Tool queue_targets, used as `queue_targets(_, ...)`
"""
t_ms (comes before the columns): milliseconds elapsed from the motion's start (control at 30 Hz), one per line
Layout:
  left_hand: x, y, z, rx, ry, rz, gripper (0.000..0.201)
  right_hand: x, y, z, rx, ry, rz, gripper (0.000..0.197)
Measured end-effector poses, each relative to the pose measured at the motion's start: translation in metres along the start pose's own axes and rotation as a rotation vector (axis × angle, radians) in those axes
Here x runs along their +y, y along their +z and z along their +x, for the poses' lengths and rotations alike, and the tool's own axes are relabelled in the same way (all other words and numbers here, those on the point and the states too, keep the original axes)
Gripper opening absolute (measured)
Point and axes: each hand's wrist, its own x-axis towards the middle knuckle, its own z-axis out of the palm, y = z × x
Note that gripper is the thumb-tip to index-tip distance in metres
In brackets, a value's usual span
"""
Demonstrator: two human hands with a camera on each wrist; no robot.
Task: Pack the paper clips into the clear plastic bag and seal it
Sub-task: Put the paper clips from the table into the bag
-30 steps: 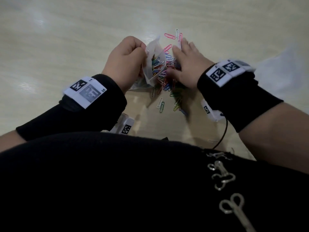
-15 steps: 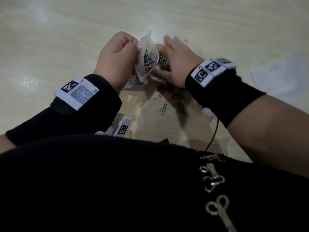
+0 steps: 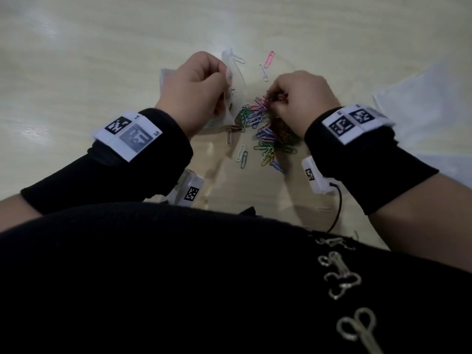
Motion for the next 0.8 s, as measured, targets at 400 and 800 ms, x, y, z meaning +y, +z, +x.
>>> queue_targets(400,0.007,0.016,-0.006,-0.113,-0.037,-0.069,0.023,-0.034,-0.032,-0.006,-0.191,0.235,0.952,0.009)
queue_targets(800,0.003,-0.003,-0.004,0.101,-0.016,-0.004,0.017,-0.037,-0.036,0.016,0.068,0.079,0.325,0.026)
